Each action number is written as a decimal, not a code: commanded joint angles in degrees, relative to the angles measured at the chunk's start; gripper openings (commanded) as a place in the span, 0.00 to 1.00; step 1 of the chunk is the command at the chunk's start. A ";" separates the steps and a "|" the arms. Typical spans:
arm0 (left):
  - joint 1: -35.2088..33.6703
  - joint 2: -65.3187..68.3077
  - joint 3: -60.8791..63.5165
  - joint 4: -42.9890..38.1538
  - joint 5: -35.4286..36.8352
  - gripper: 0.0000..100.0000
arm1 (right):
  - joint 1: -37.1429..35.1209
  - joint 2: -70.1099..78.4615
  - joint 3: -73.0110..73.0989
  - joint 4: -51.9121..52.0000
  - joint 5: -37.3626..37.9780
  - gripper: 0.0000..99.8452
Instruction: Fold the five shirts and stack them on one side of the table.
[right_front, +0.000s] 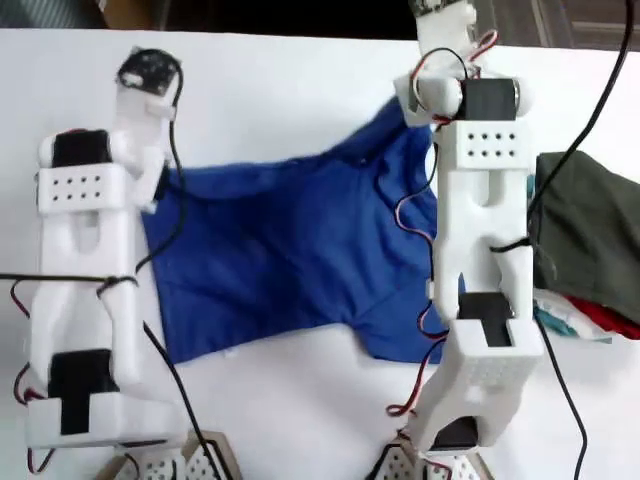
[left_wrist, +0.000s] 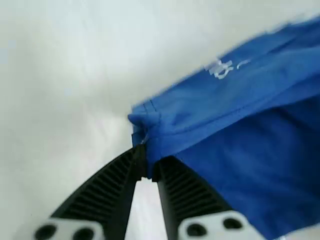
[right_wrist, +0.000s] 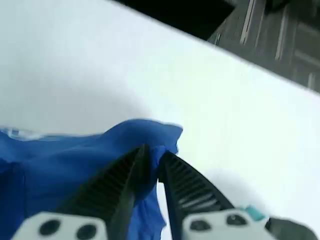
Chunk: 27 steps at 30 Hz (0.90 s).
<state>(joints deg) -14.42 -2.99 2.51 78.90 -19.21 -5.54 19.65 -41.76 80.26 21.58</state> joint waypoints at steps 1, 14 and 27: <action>0.53 0.18 -2.77 4.92 -2.11 0.02 | 1.27 -0.40 -0.53 5.58 -0.09 0.02; 0.53 0.00 -2.51 20.40 -5.54 0.02 | 1.36 -3.38 6.95 17.45 0.00 0.02; 0.53 -5.71 9.71 20.40 -5.71 0.03 | 1.63 -30.81 40.62 11.82 2.73 0.02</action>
<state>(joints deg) -14.42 -3.43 11.03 98.59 -24.04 -4.48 -3.38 -6.59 94.59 23.52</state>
